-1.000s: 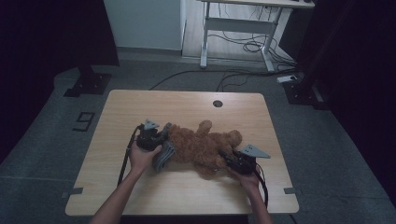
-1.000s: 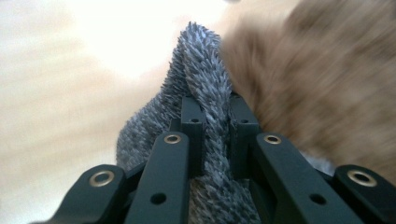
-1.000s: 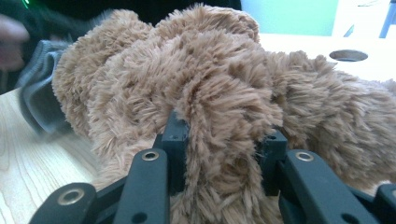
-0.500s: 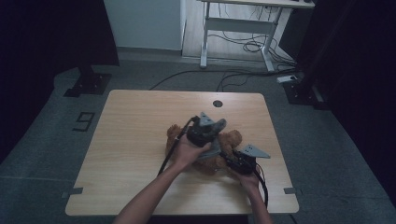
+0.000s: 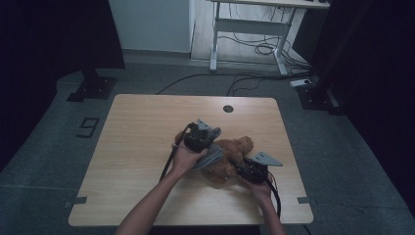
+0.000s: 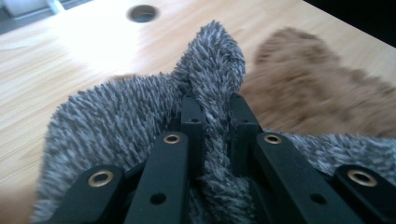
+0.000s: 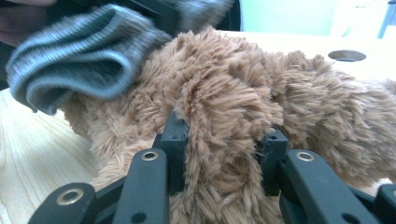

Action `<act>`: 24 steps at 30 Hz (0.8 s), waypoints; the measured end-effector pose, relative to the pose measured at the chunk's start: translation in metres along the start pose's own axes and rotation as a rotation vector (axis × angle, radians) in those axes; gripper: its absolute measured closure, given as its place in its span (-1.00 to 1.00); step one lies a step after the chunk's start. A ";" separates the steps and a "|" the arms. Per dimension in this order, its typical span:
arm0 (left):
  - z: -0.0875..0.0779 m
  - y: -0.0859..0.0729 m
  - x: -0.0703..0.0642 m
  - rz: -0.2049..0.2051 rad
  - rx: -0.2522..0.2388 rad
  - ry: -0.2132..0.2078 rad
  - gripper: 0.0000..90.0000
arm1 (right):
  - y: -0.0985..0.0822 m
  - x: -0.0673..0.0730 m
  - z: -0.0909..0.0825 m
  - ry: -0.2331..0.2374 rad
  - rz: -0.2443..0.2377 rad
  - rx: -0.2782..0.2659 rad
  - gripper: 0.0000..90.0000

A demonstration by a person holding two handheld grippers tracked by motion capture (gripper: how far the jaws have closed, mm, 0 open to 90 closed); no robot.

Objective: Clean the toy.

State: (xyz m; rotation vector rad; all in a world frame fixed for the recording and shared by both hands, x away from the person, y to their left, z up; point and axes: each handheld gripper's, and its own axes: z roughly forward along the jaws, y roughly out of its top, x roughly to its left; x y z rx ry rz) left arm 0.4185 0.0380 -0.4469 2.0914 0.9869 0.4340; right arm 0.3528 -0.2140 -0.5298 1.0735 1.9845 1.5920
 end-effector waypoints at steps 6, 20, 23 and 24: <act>-0.023 -0.023 0.049 -0.130 -0.024 0.016 0.77 | 0.000 0.000 0.000 0.003 0.010 -0.003 0.41; -0.020 -0.071 0.082 -0.205 0.054 0.078 0.78 | -0.001 -0.001 0.000 0.006 0.021 -0.003 0.41; -0.012 -0.087 0.086 -0.262 0.061 0.032 0.78 | -0.001 -0.001 0.000 0.006 0.023 -0.004 0.41; -0.011 -0.090 0.087 -0.276 0.057 0.020 0.78 | -0.001 -0.001 0.000 0.005 0.024 -0.004 0.41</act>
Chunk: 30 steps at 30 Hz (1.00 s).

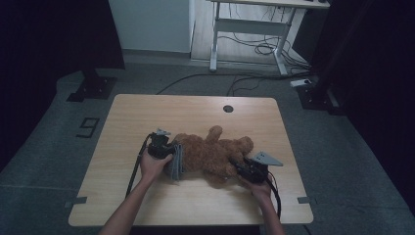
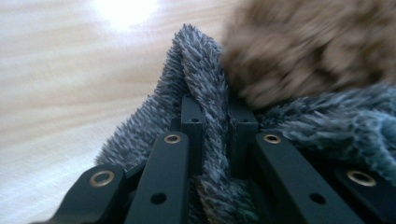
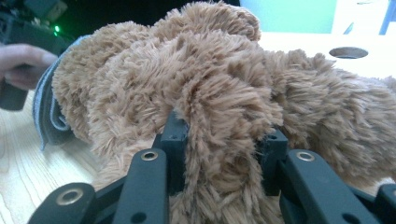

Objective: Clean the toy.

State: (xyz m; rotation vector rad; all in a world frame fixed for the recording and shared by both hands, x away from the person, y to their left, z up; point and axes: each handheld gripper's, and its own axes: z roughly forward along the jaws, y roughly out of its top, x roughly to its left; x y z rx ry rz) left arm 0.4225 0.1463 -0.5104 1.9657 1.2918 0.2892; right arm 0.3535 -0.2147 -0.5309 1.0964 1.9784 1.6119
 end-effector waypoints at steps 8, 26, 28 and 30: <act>-0.019 0.021 -0.008 0.056 -0.043 0.037 0.77 | -0.001 -0.001 0.000 0.003 0.008 -0.002 0.41; 0.010 0.068 -0.076 0.149 -0.018 -0.056 0.76 | 0.000 0.000 0.000 0.001 -0.007 0.000 0.40; 0.009 0.063 -0.076 0.146 -0.029 -0.064 0.76 | 0.000 0.000 0.000 0.004 -0.011 -0.001 0.40; 0.005 0.057 -0.078 0.169 -0.033 -0.062 0.77 | 0.000 0.000 0.000 0.007 -0.011 0.000 0.36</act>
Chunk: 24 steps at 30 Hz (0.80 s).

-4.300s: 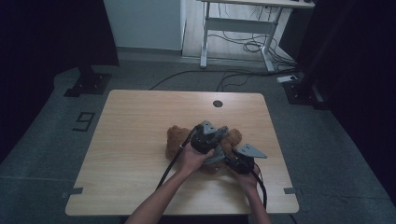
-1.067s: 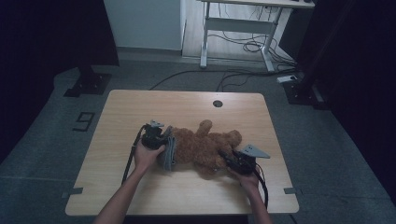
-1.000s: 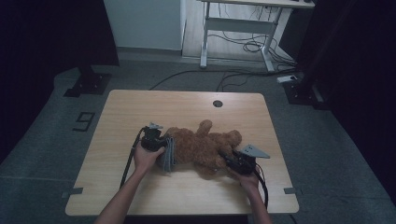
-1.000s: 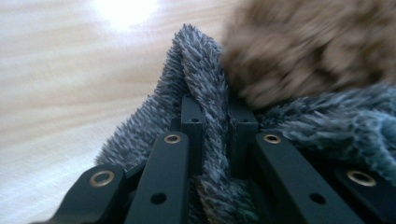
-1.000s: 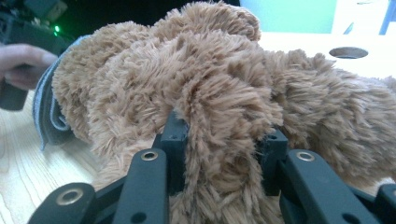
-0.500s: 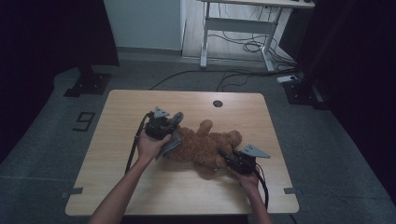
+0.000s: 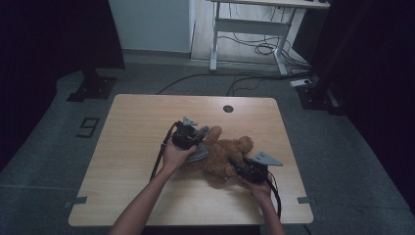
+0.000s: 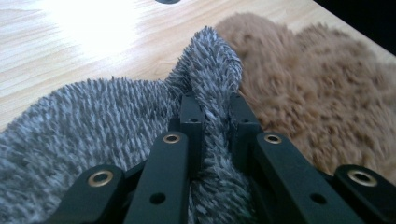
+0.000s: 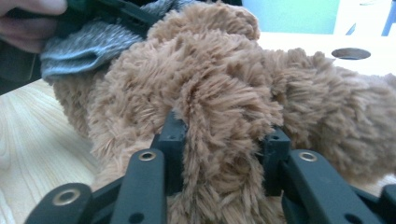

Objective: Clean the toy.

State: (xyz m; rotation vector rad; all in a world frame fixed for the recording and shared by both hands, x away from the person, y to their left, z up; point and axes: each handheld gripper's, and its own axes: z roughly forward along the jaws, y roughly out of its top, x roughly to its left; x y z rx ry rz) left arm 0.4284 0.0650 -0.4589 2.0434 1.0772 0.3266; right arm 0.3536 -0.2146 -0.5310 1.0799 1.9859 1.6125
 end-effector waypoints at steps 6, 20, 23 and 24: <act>-0.010 -0.026 -0.013 0.048 -0.048 -0.001 0.78 | 0.006 0.000 -0.007 0.027 0.054 0.040 -0.13; -0.040 -0.074 -0.029 0.079 -0.180 -0.029 0.79 | 0.022 -0.004 -0.015 0.154 0.136 0.131 -0.70; -0.048 -0.082 -0.030 0.077 -0.187 -0.050 0.79 | 0.018 0.005 -0.012 0.182 0.115 0.178 -0.77; -0.050 -0.084 -0.030 0.076 -0.187 -0.056 0.79 | 0.016 0.009 -0.011 0.185 0.104 0.194 -0.79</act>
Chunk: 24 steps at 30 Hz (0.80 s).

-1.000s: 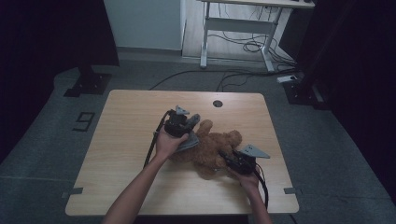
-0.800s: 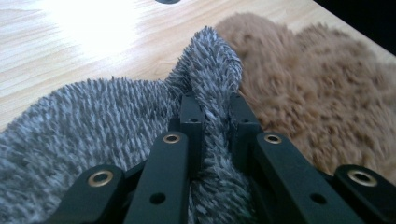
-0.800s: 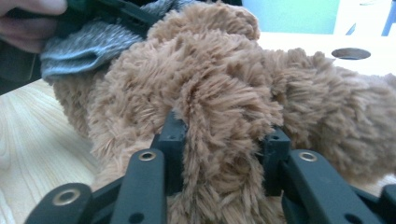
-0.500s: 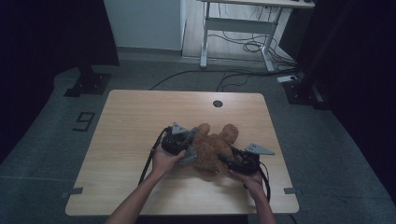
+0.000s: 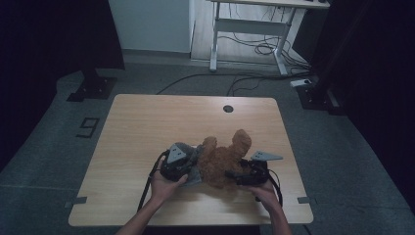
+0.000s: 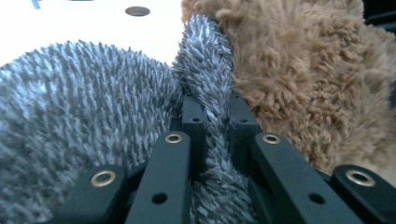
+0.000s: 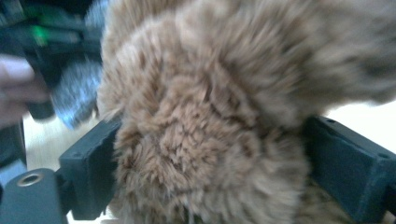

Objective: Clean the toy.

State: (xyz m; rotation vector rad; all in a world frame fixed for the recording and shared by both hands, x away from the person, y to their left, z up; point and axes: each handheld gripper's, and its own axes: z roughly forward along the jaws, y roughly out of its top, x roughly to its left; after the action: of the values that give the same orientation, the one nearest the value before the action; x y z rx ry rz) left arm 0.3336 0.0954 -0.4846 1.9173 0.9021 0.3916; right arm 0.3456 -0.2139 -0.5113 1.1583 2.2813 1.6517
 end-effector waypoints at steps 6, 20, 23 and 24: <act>-0.011 -0.010 -0.003 -0.010 -0.009 -0.036 0.78 | -0.018 0.023 0.008 -0.102 -0.118 0.045 -0.46; 0.006 -0.001 0.000 0.008 -0.051 0.019 0.78 | -0.022 0.012 0.030 -0.257 -0.204 -0.072 0.17; 0.016 0.010 0.002 0.002 -0.044 0.035 0.78 | -0.016 0.003 0.036 -0.293 -0.204 -0.086 0.19; 0.019 0.013 0.003 -0.001 -0.040 0.037 0.78 | -0.015 0.001 0.037 -0.302 -0.205 -0.089 0.20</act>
State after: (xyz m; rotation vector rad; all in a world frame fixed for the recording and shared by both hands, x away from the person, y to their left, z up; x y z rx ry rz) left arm 0.3531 0.0819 -0.4830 1.8783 0.9131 0.4420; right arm 0.3555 -0.1860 -0.5386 1.0340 2.0413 1.3845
